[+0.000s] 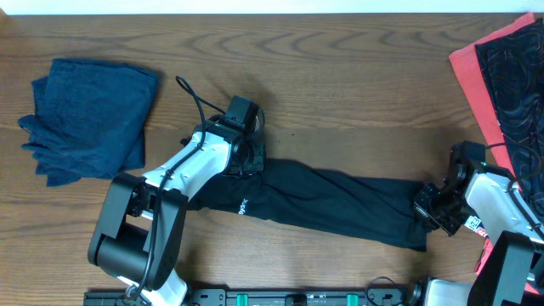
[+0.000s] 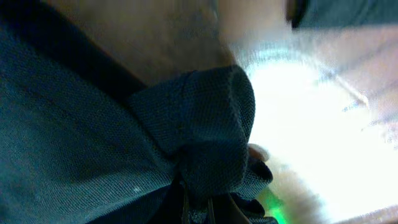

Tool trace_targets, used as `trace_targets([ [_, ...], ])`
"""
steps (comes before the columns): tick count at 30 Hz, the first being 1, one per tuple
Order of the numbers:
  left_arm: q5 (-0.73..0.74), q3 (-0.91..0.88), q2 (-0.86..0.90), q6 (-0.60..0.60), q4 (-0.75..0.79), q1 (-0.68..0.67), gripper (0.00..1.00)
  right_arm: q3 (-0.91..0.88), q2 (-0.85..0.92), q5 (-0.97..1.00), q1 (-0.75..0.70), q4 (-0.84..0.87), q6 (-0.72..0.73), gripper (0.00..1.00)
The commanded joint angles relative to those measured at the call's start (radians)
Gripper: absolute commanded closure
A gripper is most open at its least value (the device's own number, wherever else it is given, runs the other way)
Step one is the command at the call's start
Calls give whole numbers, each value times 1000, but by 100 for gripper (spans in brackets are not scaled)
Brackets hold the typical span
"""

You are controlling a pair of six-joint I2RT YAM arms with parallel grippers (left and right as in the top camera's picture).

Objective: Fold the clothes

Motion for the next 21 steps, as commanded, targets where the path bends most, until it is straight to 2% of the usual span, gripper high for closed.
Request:
trace_targets([
  [1,-16,4,10,1,-6,1,83,19,-13,25,-3,31,-5,96],
  [5,-3,4,9,-14,47,2,83,19,-13,25,-3,86,-11,96],
  [9,0,4,9,-103,150,1,83,19,-13,26,-4,193,-11,95],
  [15,34,4,9,-179,224,1,83,19,-13,25,-3,369,-12,93],
  [16,48,4,9,-179,235,1,83,19,-13,25,-3,392,-16,92],
  [18,67,4,9,-182,249,1,83,20,-13,25,-4,415,-42,82],
  [20,70,4,9,-182,247,1,83,20,-13,20,-4,391,-74,75],
  [21,70,4,9,-182,240,1,83,20,-13,20,-4,364,-83,75],
])
